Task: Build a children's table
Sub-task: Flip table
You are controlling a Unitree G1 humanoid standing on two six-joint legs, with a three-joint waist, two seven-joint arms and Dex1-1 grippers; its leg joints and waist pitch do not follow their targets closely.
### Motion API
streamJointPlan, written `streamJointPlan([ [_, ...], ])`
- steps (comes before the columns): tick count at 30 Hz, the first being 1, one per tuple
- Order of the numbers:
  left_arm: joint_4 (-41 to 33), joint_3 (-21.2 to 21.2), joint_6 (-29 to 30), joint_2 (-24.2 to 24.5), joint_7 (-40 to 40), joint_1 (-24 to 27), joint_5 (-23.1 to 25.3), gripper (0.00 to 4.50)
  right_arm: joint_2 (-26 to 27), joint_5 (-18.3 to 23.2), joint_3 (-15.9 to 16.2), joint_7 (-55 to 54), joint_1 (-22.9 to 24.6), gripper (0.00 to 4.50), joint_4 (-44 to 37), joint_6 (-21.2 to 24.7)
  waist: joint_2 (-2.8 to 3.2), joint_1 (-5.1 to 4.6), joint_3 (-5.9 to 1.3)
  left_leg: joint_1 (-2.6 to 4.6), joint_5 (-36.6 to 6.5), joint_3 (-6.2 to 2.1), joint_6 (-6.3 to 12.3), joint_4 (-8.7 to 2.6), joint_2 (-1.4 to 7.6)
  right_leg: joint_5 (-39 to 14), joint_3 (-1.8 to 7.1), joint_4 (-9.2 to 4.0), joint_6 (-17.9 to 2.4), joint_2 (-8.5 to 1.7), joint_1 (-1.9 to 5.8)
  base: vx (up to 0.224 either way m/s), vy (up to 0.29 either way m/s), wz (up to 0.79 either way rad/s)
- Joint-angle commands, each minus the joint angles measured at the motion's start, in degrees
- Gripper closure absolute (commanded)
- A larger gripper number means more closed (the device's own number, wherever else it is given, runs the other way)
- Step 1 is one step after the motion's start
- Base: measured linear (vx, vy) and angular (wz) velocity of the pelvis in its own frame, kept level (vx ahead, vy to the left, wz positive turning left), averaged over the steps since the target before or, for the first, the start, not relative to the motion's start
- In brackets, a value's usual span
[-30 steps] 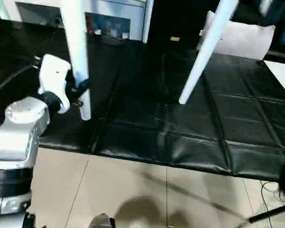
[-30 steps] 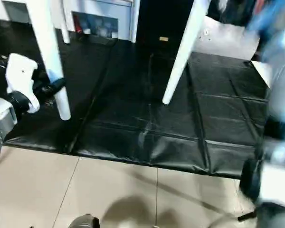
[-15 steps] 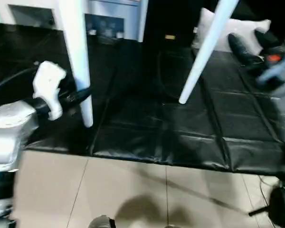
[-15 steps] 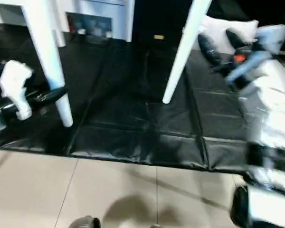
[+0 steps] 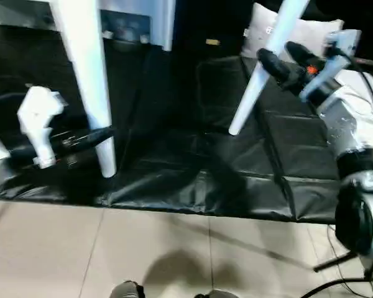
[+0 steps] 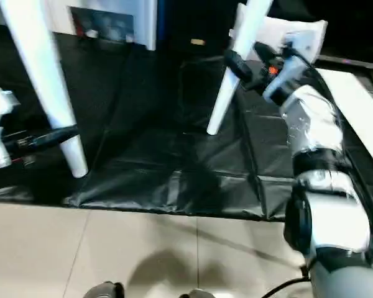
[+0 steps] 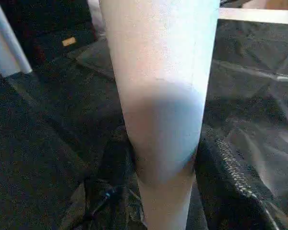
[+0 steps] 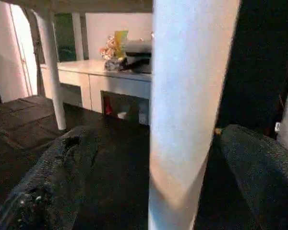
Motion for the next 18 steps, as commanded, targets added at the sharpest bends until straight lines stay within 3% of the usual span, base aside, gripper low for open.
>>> streamJointPlan([
  [1,-0.8,-2.0,1.4,1.1,-2.2,2.0,1.2,2.91,-0.8,-0.2,-0.7,1.2,-1.4,0.00,1.7,-1.5,0.87,0.18,-3.66,2.62,-4.7,-1.45,2.47,-3.70,3.65,0.8,3.17,-3.30,-15.6,-5.10,2.08,0.000,0.000,0.00],
  [5,-1.6,-1.4,2.5,2.6,-3.1,3.2,-0.5,2.91,-1.4,-2.3,0.1,0.3,-4.2,0.00,6.7,-4.0,1.02,0.15,-3.44,2.70,-4.8,-1.36,2.20,-3.77,3.71,1.3,3.27,-3.20,-15.9,-4.94,1.96,0.000,0.000,0.00],
  [9,-1.4,-1.2,2.4,3.1,-3.0,3.3,-0.6,2.91,-1.4,-1.1,-0.7,4.4,-5.5,0.00,8.1,-2.9,1.07,0.17,-3.28,2.66,-5.8,-1.30,2.19,-3.77,3.77,1.1,3.34,-3.25,-16.2,-4.88,2.00,0.000,0.000,0.00],
  [13,-0.3,-1.0,2.2,2.5,-0.6,2.3,0.6,2.91,-1.2,-0.4,1.8,22.4,-4.6,0.00,7.3,1.6,0.98,0.46,-3.33,2.41,-5.7,-1.17,3.04,-3.59,3.89,2.4,3.24,-3.11,-16.5,-4.64,2.34,0.000,0.000,0.00],
  [18,3.1,-0.6,1.2,1.0,6.4,0.5,3.5,2.91,-3.3,0.8,2.9,34.2,-2.0,0.00,4.3,4.2,0.86,1.17,-3.03,2.73,-8.5,-1.08,2.51,-3.67,4.04,-3.4,3.36,-3.76,-16.4,-4.89,1.86,0.000,0.000,0.00],
])
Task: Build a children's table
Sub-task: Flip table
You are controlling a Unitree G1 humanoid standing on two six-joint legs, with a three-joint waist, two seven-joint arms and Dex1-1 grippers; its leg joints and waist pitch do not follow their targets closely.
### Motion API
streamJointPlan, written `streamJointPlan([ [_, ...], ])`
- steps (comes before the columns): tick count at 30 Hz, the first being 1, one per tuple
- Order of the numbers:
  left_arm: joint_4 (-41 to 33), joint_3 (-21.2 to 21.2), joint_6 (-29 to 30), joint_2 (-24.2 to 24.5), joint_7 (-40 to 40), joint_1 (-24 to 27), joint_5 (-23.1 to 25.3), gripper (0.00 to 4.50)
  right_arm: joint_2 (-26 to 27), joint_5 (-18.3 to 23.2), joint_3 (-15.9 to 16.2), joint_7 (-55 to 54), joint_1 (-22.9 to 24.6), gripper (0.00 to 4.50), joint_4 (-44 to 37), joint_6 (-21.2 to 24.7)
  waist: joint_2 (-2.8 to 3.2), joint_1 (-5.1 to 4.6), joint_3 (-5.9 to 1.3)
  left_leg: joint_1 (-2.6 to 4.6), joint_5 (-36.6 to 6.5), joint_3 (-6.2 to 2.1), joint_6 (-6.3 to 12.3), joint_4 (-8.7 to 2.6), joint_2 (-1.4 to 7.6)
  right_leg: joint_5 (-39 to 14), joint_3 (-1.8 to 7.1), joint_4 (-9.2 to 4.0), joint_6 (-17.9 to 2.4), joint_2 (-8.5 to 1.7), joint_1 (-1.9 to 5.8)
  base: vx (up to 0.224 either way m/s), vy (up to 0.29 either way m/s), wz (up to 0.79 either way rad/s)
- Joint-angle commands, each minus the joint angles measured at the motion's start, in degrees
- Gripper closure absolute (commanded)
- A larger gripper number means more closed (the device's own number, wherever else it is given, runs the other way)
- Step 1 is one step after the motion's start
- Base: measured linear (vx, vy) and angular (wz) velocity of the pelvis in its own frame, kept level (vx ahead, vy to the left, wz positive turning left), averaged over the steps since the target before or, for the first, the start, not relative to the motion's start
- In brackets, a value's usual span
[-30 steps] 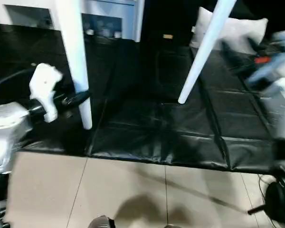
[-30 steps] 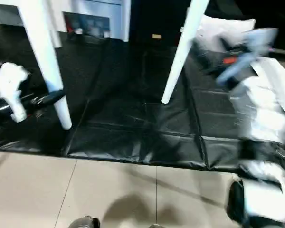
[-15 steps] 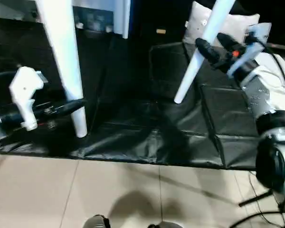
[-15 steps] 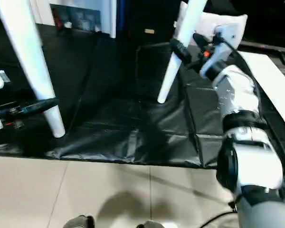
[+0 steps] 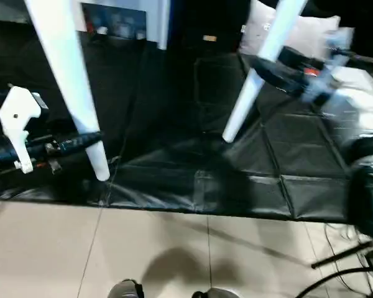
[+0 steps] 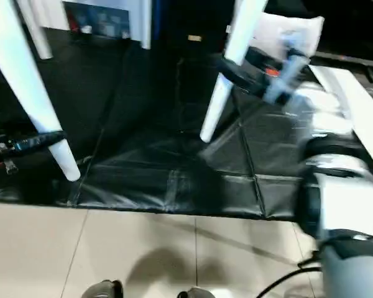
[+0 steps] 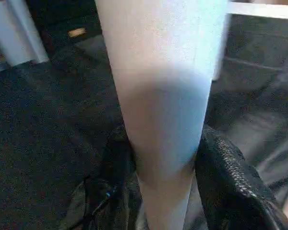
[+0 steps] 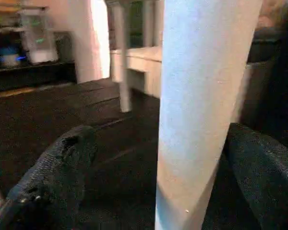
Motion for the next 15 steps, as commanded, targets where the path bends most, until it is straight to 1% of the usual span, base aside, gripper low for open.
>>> streamJointPlan([
  [1,2.3,-2.4,0.0,-0.8,4.5,-0.3,4.9,2.91,1.5,0.4,2.8,8.2,1.2,0.00,-3.3,1.7,0.97,0.31,-3.24,2.58,-9.0,-1.33,2.37,-3.57,3.98,-4.2,3.19,-3.98,-16.1,-4.94,2.01,0.000,0.000,0.00],
  [2,3.3,-2.2,-0.5,-1.1,5.9,-0.8,5.7,2.91,0.7,1.5,2.9,10.3,2.3,0.00,-5.5,3.1,0.95,0.49,-3.22,2.67,-9.6,-1.40,1.82,-3.66,4.10,-5.9,3.21,-4.09,-15.7,-5.05,1.88,0.000,0.000,0.00],
  [3,3.7,-2.0,-0.6,-1.3,6.3,-1.0,5.8,2.91,0.3,2.0,3.0,11.4,2.9,0.00,-6.8,4.0,0.88,0.68,-3.22,2.74,-9.9,-1.45,1.65,-3.73,4.03,-6.9,3.20,-4.23,-15.0,-4.97,1.98,0.000,0.000,0.00],
  [4,4.0,-1.7,-0.6,-1.6,6.9,-1.2,5.8,2.91,-0.4,3.0,3.1,13.6,4.1,0.00,-9.0,5.8,0.94,0.74,-3.31,2.70,-9.4,-1.53,1.58,-3.77,4.07,-6.7,3.18,-4.17,-14.9,-5.01,1.98,0.000,0.000,0.00],
  [5,4.6,-1.3,-1.0,-1.9,8.0,-1.6,6.3,2.91,-1.5,4.4,3.3,15.8,5.8,0.00,-12.8,8.4,1.13,0.86,-3.37,2.75,-9.1,-1.59,1.62,-3.79,4.07,-6.3,3.15,-4.16,-14.8,-4.95,2.03,0.000,0.000,0.00],
  [6,5.0,-1.1,-1.1,-2.1,8.5,-1.9,6.5,2.91,-2.0,5.3,3.2,16.9,6.9,0.00,-15.1,9.9,1.11,1.13,-3.43,2.93,-8.2,-1.59,2.04,-3.79,4.17,-4.7,3.13,-4.13,-14.5,-4.80,1.99,0.000,0.000,0.00],
  [7,5.7,-1.1,-1.4,-2.2,9.2,-2.4,7.0,2.91,-2.5,6.6,3.0,17.4,8.2,0.00,-18.1,11.7,1.09,1.17,-3.61,2.95,-7.7,-1.61,2.21,-3.75,4.21,-3.7,3.08,-3.90,-14.8,-4.85,1.98,0.000,0.000,0.00],
  [8,6.5,-1.2,-1.7,-2.3,10.0,-3.0,7.6,2.91,-2.9,7.5,2.9,17.4,9.4,0.00,-20.6,13.1,1.41,1.39,-3.76,2.99,-7.0,-1.62,2.40,-3.73,4.14,-2.5,3.00,-3.78,-15.0,-4.83,1.92,0.000,0.000,0.00],
  [9,8.1,-1.4,-2.4,-2.6,11.7,-4.1,8.4,2.91,-3.5,9.0,2.5,17.0,12.0,0.00,-25.9,15.2,1.36,1.41,-3.80,2.89,-6.8,-1.63,2.57,-3.68,4.08,-1.8,3.01,-3.72,-15.2,-4.90,1.94,0.000,0.000,0.00],
  [10,8.9,-1.5,-2.6,-2.6,12.3,-4.5,8.7,2.91,-3.7,9.6,2.5,16.7,13.2,0.00,-28.3,16.1,1.27,1.48,-3.65,2.76,-6.8,-1.62,2.60,-3.83,3.98,-1.9,3.02,-3.96,-14.9,-4.80,2.02,0.000,0.000,0.00],
  [11,9.3,-1.7,-2.8,-2.6,12.6,-4.7,8.8,2.91,-3.8,10.0,2.5,16.6,14.0,0.00,-29.9,16.8,1.21,1.80,-3.79,2.98,-6.7,-1.63,2.52,-3.77,4.10,-1.6,3.10,-3.85,-14.5,-4.98,1.98,0.000,0.000,0.00],
  [12,9.5,-1.7,-2.8,-2.7,12.8,-4.8,8.9,2.91,-3.8,10.1,2.5,16.5,14.3,0.00,-30.4,17.0,1.20,2.00,-3.88,3.06,-6.7,-1.66,2.44,-3.81,4.11,-1.8,3.01,-3.88,-14.5,-5.06,1.90,0.000,0.000,0.00],
  [13,9.9,-1.7,-3.0,-2.7,13.1,-5.0,9.1,2.91,-3.9,10.5,2.5,16.3,14.9,0.00,-31.7,17.6,1.95,2.04,-3.82,3.03,-7.0,-1.75,2.16,-3.83,4.04,-2.0,3.01,-3.87,-14.7,-5.07,1.81,0.000,0.000,0.00],
  [14,10.5,-1.7,-3.2,-2.8,13.5,-5.2,9.3,2.91,-3.9,11.2,2.5,16.1,15.8,0.00,-33.4,18.4,1.54,1.90,-3.78,3.01,-7.9,-1.71,1.69,-3.92,4.05,-2.9,2.97,-4.04,-14.9,-5.10,1.81,0.000,0.000,0.00],
  [15,11.2,-1.7,-3.5,-2.9,13.7,-5.4,9.6,2.91,-4.0,11.9,2.6,15.9,16.7,0.00,-35.4,19.4,1.56,1.97,-3.68,3.01,-8.3,-1.75,1.47,-4.01,4.00,-3.6,3.05,-4.23,-14.6,-5.10,1.86,0.000,0.000,0.00],
])
